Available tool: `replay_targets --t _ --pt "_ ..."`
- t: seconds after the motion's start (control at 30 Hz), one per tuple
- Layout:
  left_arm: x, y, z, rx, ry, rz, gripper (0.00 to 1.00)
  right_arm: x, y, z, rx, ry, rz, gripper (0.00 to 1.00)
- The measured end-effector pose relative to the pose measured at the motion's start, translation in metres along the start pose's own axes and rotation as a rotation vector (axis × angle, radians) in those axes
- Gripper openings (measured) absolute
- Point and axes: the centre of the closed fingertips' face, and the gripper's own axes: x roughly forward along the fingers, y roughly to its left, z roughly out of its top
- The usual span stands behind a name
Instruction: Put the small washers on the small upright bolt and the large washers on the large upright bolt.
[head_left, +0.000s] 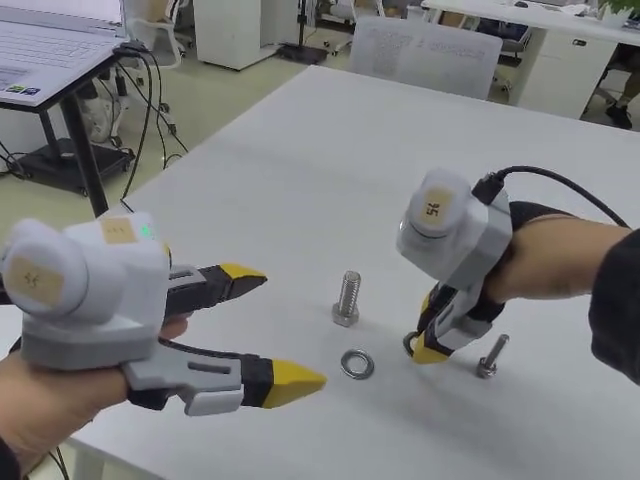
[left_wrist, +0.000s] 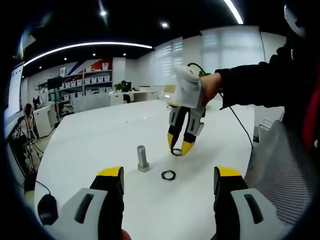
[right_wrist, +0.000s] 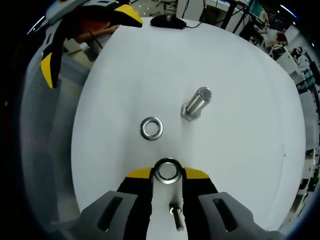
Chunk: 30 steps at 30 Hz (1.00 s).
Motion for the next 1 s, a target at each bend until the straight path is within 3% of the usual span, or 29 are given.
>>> replay_targets --t 0.7,1.0 --pt "-0.002 0.012 0.003 0.001 -0.015 0.053 0.73 -0.035 -0.012 0.023 -0.056 -0.023 -0.051 0.22" --pt "-0.001 0.013 0.003 0.004 -0.011 0.053 0.73 -0.048 -0.022 0.047 -0.098 -0.051 -0.069 0.22"
